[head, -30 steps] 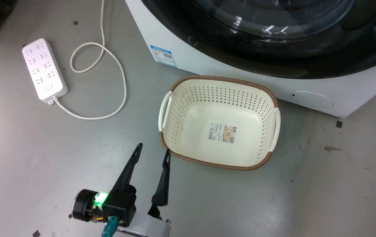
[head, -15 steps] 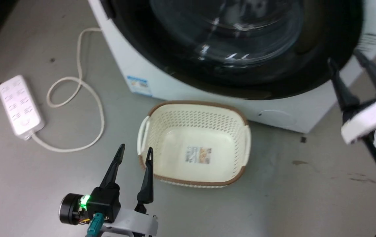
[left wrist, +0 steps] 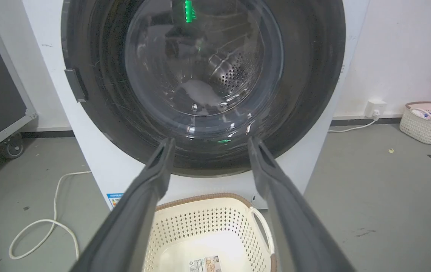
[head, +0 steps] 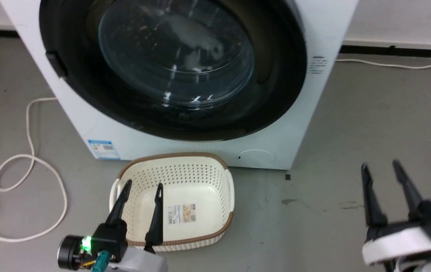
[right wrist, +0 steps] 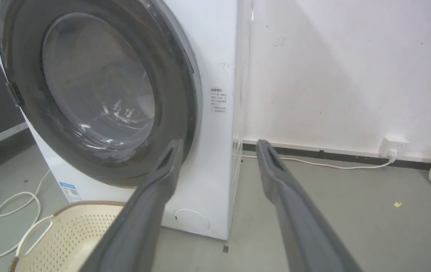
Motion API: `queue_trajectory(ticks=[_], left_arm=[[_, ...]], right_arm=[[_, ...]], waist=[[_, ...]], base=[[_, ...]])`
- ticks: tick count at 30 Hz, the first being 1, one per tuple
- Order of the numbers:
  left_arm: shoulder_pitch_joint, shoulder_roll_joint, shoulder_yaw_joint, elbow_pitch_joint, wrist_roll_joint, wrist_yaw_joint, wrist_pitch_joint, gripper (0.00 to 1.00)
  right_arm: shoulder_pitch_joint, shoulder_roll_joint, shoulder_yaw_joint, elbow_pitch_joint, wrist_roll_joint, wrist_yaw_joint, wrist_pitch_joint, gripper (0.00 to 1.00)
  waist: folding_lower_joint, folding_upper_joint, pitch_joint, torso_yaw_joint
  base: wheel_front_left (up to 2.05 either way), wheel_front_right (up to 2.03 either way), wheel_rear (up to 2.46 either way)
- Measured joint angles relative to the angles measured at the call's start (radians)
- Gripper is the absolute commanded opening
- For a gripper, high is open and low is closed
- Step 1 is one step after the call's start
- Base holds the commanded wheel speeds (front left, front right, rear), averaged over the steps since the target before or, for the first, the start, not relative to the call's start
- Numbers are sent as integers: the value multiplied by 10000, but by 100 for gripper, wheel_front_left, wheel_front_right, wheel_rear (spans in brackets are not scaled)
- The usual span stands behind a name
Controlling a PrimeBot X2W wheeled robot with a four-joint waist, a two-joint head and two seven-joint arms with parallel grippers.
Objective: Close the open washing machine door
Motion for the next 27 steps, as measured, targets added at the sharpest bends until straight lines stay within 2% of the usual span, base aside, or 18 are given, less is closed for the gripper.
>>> queue_trajectory(ticks=[6, 12, 16, 17, 27], left_arm=[[336, -21, 84, 251, 4, 130, 0, 100], [560, -56, 320, 81, 6, 399, 0, 100], [637, -73, 359, -12, 6, 364, 0, 100], [657, -71, 351, -13, -12, 284, 0, 0], [663, -59, 339, -8, 2, 263, 104, 0]], right_arm=[[845, 288, 366, -278, -569, 0, 0, 100], [855, 428, 410, -332, -654, 0, 0, 100], [861, 479, 316, -251, -675, 0, -2, 100], [865, 489, 268, -217, -688, 0, 0, 0], [860, 491, 251, -201, -696, 0, 86, 0]], waist=[[1, 0, -248, -313], [1, 0, -302, -217], [1, 0, -381, -149], [1, 0, -400, -132], [2, 0, -439, -114]], base=[[0, 0, 0], [0, 0, 0], [0, 0, 0], [0, 0, 0], [0, 0, 0]])
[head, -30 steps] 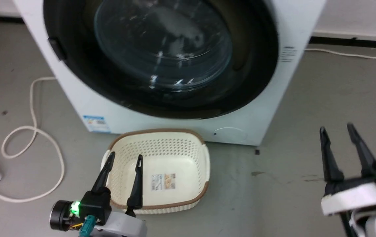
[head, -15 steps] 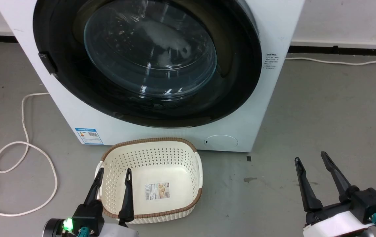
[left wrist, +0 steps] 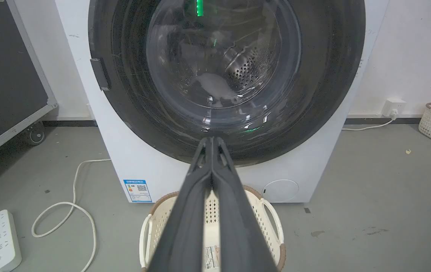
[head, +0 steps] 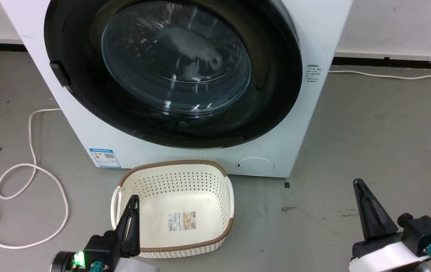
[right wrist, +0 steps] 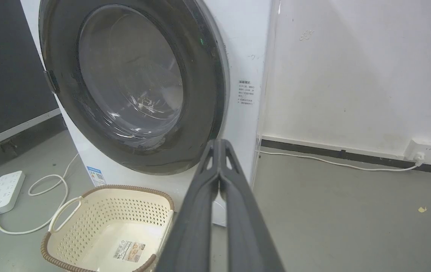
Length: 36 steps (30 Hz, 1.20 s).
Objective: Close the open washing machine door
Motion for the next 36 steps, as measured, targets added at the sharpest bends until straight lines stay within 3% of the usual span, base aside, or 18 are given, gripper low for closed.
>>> queue_trajectory(ticks=[36], left_arm=[[-16, -36, 374, -207, 184, -102, 882, 0]], right_arm=[[-1, 6, 71, -182, -142, 0, 888, 0]], waist=[[0, 0, -216, 52]], base=[[0, 0, 0]])
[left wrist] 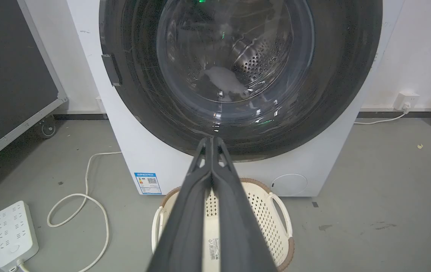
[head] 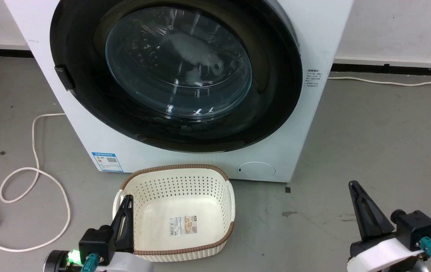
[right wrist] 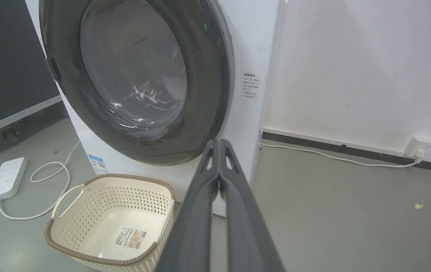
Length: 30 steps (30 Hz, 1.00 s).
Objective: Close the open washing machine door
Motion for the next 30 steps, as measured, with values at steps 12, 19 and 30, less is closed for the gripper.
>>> queue_trajectory(ticks=[12, 19, 30], left_arm=[[-88, -48, 144, -94, 38, -75, 278, 0], [-105, -67, 198, -134, 100, -90, 399, 0], [-110, -86, 270, -186, 165, -134, 625, 0]], right_arm=[[0, 10, 33, -81, -81, 0, 276, 0], [0, 17, 38, -127, -94, 0, 439, 0], [0, 27, 58, -196, -165, 0, 629, 0]], waist=[[0, 0, -68, 16], [0, 0, -103, 25], [0, 0, -156, 38]], base=[[0, 0, 0], [0, 0, 0], [0, 0, 0]])
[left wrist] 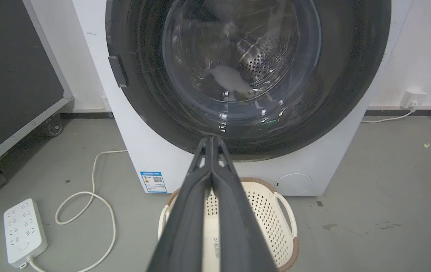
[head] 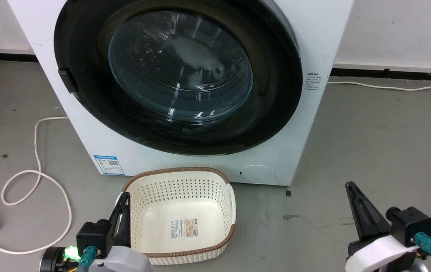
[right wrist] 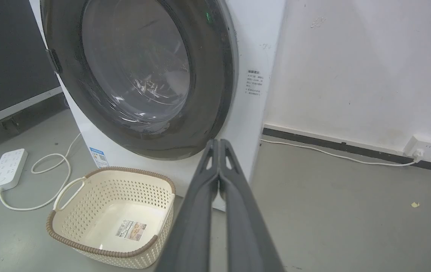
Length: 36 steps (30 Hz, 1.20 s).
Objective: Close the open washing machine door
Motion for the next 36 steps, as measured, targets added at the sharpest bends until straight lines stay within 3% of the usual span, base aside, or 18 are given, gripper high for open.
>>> queue_trajectory(ticks=[36], left_arm=[[-60, -56, 334, -201, 199, -115, 786, 0]], right_arm=[[1, 46, 79, -192, -173, 0, 792, 0]], waist=[[0, 0, -186, 45]], base=[[0, 0, 0]])
